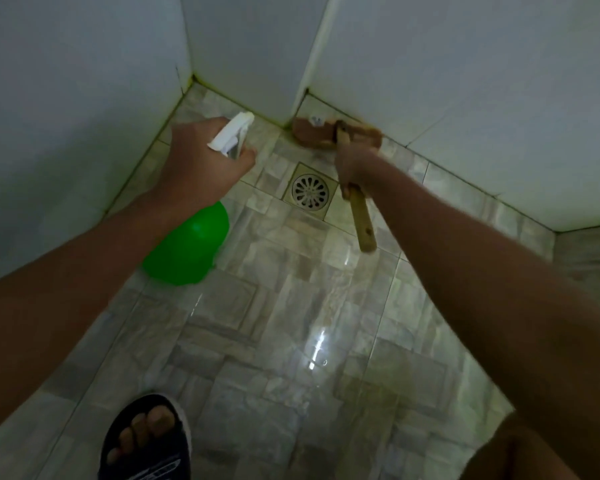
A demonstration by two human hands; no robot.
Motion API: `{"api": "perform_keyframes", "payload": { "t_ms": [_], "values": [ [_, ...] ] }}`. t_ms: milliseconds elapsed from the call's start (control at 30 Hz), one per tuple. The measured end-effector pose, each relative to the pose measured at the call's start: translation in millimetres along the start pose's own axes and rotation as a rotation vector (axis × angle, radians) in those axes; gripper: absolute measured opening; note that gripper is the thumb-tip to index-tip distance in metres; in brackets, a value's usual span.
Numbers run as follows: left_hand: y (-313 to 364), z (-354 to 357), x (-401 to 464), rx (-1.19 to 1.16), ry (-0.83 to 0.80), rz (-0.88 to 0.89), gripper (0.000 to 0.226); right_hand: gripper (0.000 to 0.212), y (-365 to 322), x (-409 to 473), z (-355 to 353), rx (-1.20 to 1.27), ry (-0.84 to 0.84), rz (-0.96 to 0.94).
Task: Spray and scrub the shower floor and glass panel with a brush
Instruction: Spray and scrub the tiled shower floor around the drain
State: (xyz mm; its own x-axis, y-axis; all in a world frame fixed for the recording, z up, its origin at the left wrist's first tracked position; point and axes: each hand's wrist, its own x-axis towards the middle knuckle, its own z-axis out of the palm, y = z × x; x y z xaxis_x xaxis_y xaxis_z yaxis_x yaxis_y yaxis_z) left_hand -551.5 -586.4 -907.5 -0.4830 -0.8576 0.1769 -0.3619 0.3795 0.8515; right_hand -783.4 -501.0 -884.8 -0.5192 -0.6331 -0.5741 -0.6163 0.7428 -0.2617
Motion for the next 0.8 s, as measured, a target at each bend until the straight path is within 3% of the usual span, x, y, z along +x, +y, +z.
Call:
{"api": "perform_keyframes", "payload": {
  "t_ms": [67,167,333,400,533,600,667,733,800],
  "values": [
    [0.6,0.7,0.2,0.0,-0.026,-0.02,0.035,0.018,13.3,-19.4,19.0,0.04,-0.03,0.047],
    [2.0,4.8,-1.9,-0.001,-0.073,0.012,0.022,0.02,27.0,-29.5,28.1,0.147,-0.026,0.133],
    [1.2,7.8,-1.4,0.019,-0.099,-0.002,0.021,0.029,1.8,-3.9,-10.5,0.134,-0.03,0.106],
    [-3.7,7.5,-3.4,0.003,-0.135,-0.043,0.027,0.022,7.6,-7.8,-3.1,0.13,-0.037,0.108],
    [-8.6,6.0,-7.5,0.043,-0.247,-0.065,0.052,0.02,50.9,-52.7,19.8,0.127,-0.065,0.167],
    [-6.3,4.0,-7.7,0.065,-0.299,-0.054,0.046,0.019,75.8,-79.6,24.4,0.123,-0.091,0.226],
    [-5.8,4.3,-10.9,0.084,-0.284,-0.009,0.053,0.028,96.2,-114.4,40.5,0.122,-0.128,0.243],
    [-6.2,4.0,-13.8,0.073,-0.256,-0.009,0.06,0.026,98.2,-152.0,62.7,0.108,-0.189,0.235],
    [-12.7,4.1,-13.1,0.057,-0.275,-0.028,0.052,0.036,88.0,-167.0,79.1,0.179,-0.182,0.301]
  ]
}}
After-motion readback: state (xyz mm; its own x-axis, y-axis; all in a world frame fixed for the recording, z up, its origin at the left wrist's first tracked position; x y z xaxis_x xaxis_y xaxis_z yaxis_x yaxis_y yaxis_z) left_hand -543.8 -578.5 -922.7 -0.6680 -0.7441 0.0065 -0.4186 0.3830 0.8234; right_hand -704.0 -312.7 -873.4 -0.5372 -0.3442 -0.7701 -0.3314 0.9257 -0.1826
